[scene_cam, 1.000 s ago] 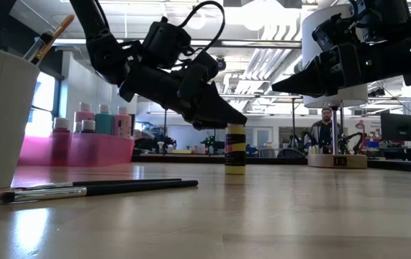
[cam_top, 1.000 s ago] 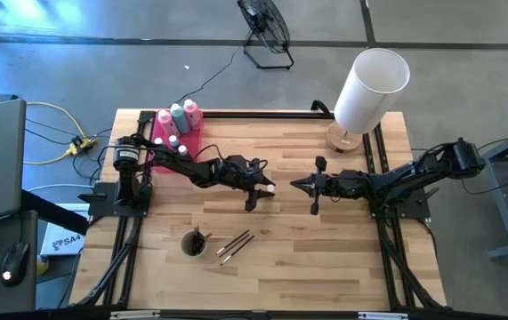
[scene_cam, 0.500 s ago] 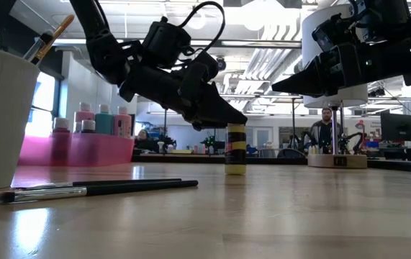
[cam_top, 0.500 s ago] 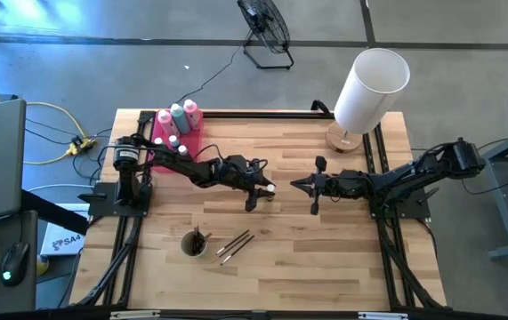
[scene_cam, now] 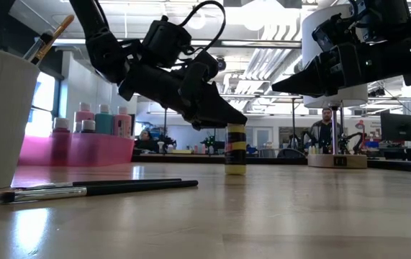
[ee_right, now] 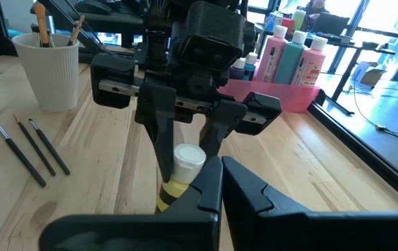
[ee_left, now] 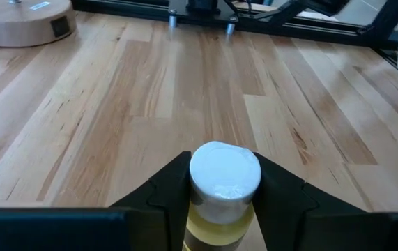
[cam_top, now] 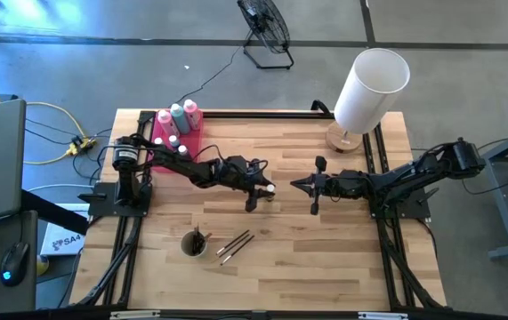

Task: Pick & Place Paint Supplies
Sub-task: Put the small yellow paint bottle into the pink bin

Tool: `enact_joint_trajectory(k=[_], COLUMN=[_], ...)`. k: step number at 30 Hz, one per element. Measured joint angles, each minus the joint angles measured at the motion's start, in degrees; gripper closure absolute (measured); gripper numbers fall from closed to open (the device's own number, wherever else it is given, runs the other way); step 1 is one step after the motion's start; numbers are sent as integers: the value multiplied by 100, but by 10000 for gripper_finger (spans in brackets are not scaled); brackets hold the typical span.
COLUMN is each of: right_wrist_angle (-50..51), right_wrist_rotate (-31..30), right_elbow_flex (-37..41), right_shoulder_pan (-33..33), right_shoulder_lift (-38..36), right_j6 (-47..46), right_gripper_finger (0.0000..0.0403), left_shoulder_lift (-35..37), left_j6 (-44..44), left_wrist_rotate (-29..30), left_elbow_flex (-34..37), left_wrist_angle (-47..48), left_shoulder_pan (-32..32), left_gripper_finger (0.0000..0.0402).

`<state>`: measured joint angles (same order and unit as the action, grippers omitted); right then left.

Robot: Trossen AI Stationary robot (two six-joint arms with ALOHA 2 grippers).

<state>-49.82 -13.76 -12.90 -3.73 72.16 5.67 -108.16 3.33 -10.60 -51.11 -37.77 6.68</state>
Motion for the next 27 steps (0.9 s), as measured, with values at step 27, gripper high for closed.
enact_joint_trajectory(k=[27], right_wrist_angle=[-2], right_wrist_rotate=[0], right_elbow_flex=[2], right_shoulder_pan=[0], right_shoulder_lift=[0], right_j6=[0], right_gripper_finger=[401], left_shoulder_lift=[-24], left_j6=[165], left_wrist_rotate=[263], left_elbow_flex=[11], left_wrist_angle=[-403], left_shoulder_pan=[7], left_gripper_finger=[270])
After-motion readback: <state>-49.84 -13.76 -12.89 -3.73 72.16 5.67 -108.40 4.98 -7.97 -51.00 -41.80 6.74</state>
